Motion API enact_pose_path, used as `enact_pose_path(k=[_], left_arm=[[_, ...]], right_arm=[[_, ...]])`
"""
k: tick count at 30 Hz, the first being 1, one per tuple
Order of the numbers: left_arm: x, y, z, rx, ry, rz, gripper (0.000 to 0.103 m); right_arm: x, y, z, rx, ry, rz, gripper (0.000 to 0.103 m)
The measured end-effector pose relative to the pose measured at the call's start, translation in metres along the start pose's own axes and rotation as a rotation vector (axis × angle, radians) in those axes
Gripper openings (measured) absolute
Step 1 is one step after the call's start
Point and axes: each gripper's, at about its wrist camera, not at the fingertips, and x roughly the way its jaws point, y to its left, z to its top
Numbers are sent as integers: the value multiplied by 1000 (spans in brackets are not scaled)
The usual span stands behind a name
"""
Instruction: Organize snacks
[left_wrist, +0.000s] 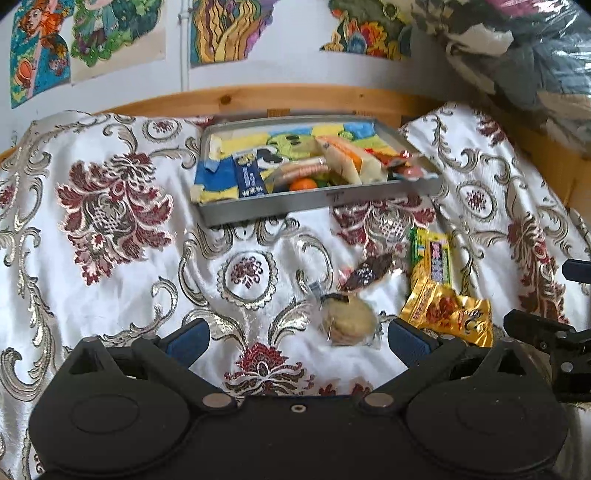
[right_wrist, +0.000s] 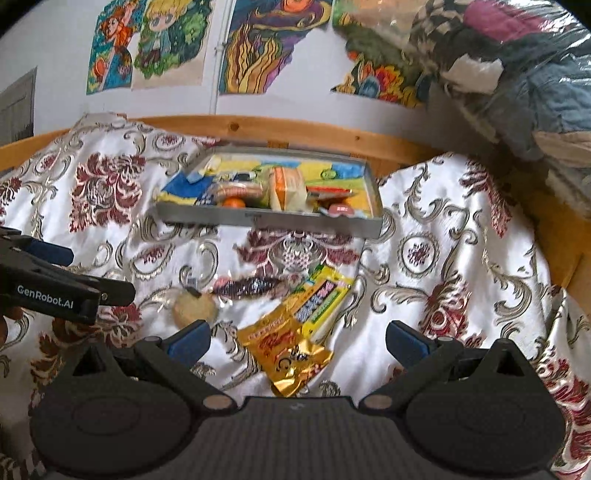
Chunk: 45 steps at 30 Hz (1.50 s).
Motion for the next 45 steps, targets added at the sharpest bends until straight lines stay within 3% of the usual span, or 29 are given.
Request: enact_pose_path(k=[14, 25, 37, 45], left_arm=[[45, -15, -6, 113, 94, -78, 102], [61, -15, -10, 144, 120, -78, 102], [78, -13, -3, 155, 121, -69, 102], [92, -25, -2, 210, 96, -101, 102]], right_arm=[[30, -1, -16, -7, 114, -3, 103], [48, -1, -20, -17, 154, 11, 103], [80, -5, -4, -205, 140, 129, 103], [91, 10, -20, -344, 143, 97, 103]])
